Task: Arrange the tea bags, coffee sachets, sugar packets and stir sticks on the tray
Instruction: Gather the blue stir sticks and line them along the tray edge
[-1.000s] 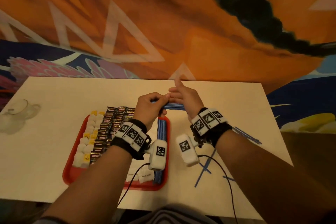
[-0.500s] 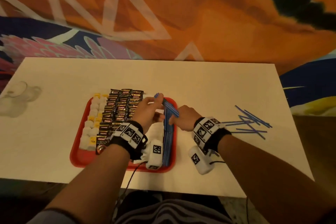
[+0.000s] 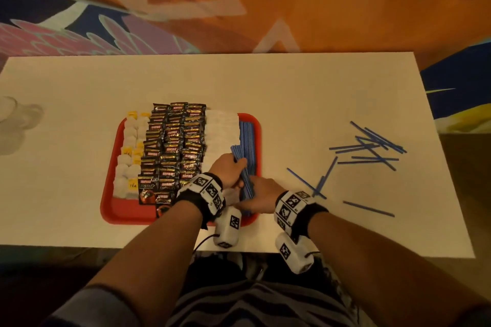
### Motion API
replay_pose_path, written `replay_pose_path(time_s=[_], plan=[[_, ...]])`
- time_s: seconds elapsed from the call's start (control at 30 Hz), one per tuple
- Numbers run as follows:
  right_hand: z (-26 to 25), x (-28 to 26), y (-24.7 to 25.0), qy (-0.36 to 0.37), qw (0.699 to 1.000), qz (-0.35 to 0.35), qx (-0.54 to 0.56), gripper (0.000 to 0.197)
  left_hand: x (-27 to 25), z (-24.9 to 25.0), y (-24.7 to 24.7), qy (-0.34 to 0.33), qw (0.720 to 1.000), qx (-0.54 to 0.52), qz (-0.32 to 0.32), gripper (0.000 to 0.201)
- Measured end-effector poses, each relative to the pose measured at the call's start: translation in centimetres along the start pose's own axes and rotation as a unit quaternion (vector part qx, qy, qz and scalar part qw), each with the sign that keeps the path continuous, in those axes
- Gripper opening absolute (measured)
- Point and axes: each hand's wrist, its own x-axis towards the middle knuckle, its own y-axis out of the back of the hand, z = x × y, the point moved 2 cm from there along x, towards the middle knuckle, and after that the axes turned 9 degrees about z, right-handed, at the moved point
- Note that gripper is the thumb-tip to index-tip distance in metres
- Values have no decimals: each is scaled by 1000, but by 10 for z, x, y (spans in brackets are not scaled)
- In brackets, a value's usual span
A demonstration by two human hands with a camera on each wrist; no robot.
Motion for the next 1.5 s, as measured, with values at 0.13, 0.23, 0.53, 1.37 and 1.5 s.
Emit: replay_pose_path(time_s=[0.13, 0.23, 0.53, 1.37, 1.5], plan=[[21, -6, 3, -20, 999, -23, -29, 55, 4, -10, -12, 27, 994, 100, -32, 30], [30, -11, 5, -20, 999, -18, -35, 47, 3, -12, -26, 32, 985, 166, -47, 26], [35, -12, 1, -9, 999, 25, -39, 22, 0, -10, -43, 40, 955, 293, 20, 38], [33, 10, -18, -3, 992, 125, -25, 25, -9, -20, -23, 26, 957, 269, 106, 23], [32, 10, -13, 75, 981, 132, -119, 43, -13, -23, -23, -5, 957, 271, 102, 12]])
